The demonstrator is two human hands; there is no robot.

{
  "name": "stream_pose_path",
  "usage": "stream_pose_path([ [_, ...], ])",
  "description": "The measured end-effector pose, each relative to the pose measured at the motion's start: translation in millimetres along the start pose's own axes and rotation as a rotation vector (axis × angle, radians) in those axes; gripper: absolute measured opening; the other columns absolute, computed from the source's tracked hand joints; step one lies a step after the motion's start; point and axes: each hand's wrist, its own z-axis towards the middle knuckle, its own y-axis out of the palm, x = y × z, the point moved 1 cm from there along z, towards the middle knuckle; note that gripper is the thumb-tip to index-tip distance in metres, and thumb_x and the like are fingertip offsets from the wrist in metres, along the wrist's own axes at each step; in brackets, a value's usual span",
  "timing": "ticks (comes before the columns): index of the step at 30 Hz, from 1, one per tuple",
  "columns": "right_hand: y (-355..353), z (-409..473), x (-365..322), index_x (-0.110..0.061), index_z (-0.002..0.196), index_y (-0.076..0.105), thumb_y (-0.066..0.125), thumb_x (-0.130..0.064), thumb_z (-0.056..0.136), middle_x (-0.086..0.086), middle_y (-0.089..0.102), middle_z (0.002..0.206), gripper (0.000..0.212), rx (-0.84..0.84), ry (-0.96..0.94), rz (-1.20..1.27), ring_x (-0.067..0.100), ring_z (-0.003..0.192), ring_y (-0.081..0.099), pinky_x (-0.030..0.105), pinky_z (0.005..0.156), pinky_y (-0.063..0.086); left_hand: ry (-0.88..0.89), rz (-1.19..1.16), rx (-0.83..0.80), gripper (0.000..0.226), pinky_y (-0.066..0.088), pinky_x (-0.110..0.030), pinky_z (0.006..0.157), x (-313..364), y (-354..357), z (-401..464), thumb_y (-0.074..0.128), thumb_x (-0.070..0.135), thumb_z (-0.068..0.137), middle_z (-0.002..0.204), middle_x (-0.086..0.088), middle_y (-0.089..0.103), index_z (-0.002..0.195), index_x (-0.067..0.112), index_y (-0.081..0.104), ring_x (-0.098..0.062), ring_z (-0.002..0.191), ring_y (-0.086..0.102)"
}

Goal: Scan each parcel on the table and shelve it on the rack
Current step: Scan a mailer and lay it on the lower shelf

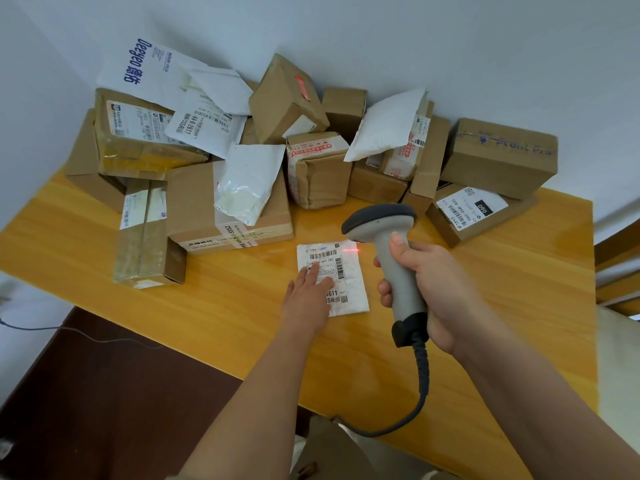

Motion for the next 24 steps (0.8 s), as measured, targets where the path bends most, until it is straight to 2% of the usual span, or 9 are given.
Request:
stream_pose_path([
  [10, -0.4, -4.2, -2.2, -0.001, 0.112, 0.058, 0.055, -0.030, 0.100, 0.012, 0.056, 0.091, 0.032, -0.027, 0.007, 0.027, 0.013, 0.052, 0.054, 0.025, 0.048, 0.048, -0.012, -0.034, 0.016, 0.048, 0.014, -0.046, 0.122, -1.7, 1.9, 0.2, 0.058, 0.017, 0.095, 0.166, -0.001, 0.006, 0.140, 0.029, 0.046, -0.023, 0.152, 0.002],
  [12, -2.0, -3.3, -1.9, -0.002, 0.112, 0.058, 0.055, -0.032, 0.099, 0.011, 0.057, 0.089, 0.033, -0.034, 0.003, 0.009, 0.013, 0.053, 0.054, 0.026, 0.049, 0.048, -0.020, -0.085, 0.052, 0.046, 0.023, -0.045, 0.119, -3.7, 3.8, -0.4, 0.061, 0.019, 0.094, 0.164, 0.001, 0.012, 0.137, 0.029, 0.051, -0.021, 0.151, 0.006],
  [15, -7.4, -0.1, 0.9, -0.002, 0.109, 0.061, 0.055, -0.033, 0.099, 0.011, 0.059, 0.089, 0.033, -0.077, -0.004, -0.031, 0.013, 0.055, 0.055, 0.026, 0.052, 0.049, -0.044, -0.193, 0.158, 0.039, 0.042, -0.041, 0.105, -4.5, 2.1, -1.9, 0.068, 0.027, 0.091, 0.156, 0.002, 0.024, 0.129, 0.027, 0.061, -0.019, 0.143, 0.018],
  [17, -13.2, 4.5, 5.9, -0.005, 0.109, 0.062, 0.056, -0.032, 0.098, 0.012, 0.063, 0.094, 0.030, -0.092, -0.003, -0.042, 0.013, 0.056, 0.055, 0.028, 0.054, 0.048, -0.120, -0.250, 0.245, 0.047, 0.046, -0.039, 0.097, -1.5, 3.6, -3.9, 0.073, 0.028, 0.086, 0.149, -0.002, 0.024, 0.130, 0.026, 0.056, -0.023, 0.134, 0.023],
  [19, -18.0, 9.9, 12.9, -0.008, 0.109, 0.063, 0.057, -0.028, 0.097, 0.013, 0.067, 0.100, 0.023, -0.087, 0.007, -0.051, 0.014, 0.056, 0.054, 0.029, 0.056, 0.047, -0.301, -0.430, 0.310, 0.076, 0.045, -0.038, 0.096, 0.3, 7.8, -7.9, 0.081, 0.024, 0.078, 0.141, -0.007, 0.024, 0.140, 0.023, 0.039, -0.029, 0.126, 0.029],
  [21, -20.7, 15.5, 21.6, -0.011, 0.110, 0.063, 0.058, -0.023, 0.097, 0.011, 0.070, 0.108, 0.018, -0.077, 0.029, -0.058, 0.013, 0.056, 0.054, 0.030, 0.055, 0.047, -0.485, -0.775, 0.354, 0.101, 0.044, -0.037, 0.095, -2.1, 11.2, -14.6, 0.088, 0.012, 0.069, 0.131, -0.007, 0.030, 0.146, 0.019, 0.022, -0.027, 0.117, 0.040],
  [24, -23.3, 21.8, 30.5, -0.014, 0.110, 0.062, 0.059, -0.020, 0.096, 0.009, 0.070, 0.111, 0.015, -0.078, 0.067, -0.090, 0.014, 0.057, 0.054, 0.030, 0.056, 0.047, -0.637, -1.272, 0.410, 0.100, 0.048, -0.028, 0.082, -7.1, 15.0, -28.0, 0.084, -0.005, 0.070, 0.120, -0.002, 0.048, 0.142, 0.016, 0.018, -0.019, 0.108, 0.053],
])
